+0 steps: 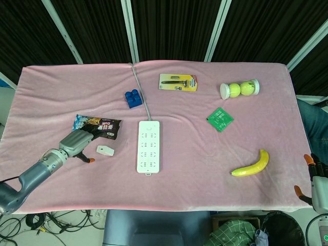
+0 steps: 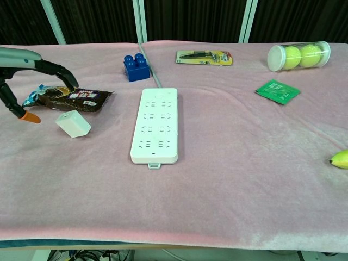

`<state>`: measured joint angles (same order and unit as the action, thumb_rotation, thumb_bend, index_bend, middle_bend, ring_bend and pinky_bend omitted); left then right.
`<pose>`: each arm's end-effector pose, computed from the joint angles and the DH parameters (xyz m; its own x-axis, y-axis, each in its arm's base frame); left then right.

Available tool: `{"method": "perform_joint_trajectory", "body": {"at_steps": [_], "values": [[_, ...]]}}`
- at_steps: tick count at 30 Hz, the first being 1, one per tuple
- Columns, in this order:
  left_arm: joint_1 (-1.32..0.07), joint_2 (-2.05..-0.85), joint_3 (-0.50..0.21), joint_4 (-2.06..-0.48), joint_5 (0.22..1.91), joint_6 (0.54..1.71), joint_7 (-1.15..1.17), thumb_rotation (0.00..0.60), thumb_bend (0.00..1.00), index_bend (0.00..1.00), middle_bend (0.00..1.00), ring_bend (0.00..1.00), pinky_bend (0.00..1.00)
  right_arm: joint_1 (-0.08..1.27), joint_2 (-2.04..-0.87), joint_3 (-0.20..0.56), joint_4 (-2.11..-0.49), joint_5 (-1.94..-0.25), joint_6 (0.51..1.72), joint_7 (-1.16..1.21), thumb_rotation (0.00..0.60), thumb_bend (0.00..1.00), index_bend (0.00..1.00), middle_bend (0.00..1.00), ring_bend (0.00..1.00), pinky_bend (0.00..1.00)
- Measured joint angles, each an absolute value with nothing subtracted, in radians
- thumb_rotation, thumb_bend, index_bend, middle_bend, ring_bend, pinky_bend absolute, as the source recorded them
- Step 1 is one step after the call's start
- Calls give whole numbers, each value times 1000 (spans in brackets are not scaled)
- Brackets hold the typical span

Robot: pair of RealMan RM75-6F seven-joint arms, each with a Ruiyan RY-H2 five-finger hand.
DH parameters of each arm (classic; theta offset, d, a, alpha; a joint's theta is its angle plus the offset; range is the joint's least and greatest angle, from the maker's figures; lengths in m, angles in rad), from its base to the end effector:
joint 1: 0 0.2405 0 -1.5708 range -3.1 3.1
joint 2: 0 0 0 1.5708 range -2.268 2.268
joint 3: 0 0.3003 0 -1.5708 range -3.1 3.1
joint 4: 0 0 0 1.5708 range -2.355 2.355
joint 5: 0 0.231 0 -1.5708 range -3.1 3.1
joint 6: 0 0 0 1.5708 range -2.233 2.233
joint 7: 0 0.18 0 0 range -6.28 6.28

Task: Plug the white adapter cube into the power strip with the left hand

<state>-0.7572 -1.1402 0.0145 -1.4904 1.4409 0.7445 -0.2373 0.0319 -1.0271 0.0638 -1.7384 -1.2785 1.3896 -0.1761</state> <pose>-0.2585 0.4035 0.0551 0.4973 0.4769 0.7248 0.8571 -0.3994 -0.3254 -0.3892 -0.1988 0.1793 0.4752 -0.1427 0.8682 -0.8381 0.2270 0.4960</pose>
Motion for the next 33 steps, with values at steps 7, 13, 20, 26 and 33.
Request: {"method": "perform_joint_trajectory", "body": {"at_steps": [7,13,20,26,33], "values": [[-710,-1247,1,-1398,1418,841,-207,600,166,292,337,58,81,32,-1027,66,-1738,-1271,1390,-174,600,190,0,38,130,149],[-710,-1317,-15,-1330,1412,839,-203,600,170,318,359,78,88,32,-1023,67,-1737,-1268,1385,-167,600,190,0,38,131,149],[-716,-1355,-19,-1291,1432,840,-226,600,177,362,405,102,97,35,-1021,64,-1739,-1262,1378,-176,600,190,0,38,133,161],[-713,-1363,-18,-1281,1430,837,-221,600,180,395,447,123,114,35,-1019,65,-1742,-1260,1378,-175,600,191,0,38,133,162],[-714,-1378,-16,-1272,1435,831,-222,600,184,414,460,134,115,35,-1019,65,-1744,-1256,1378,-177,600,190,0,38,133,162]]}}
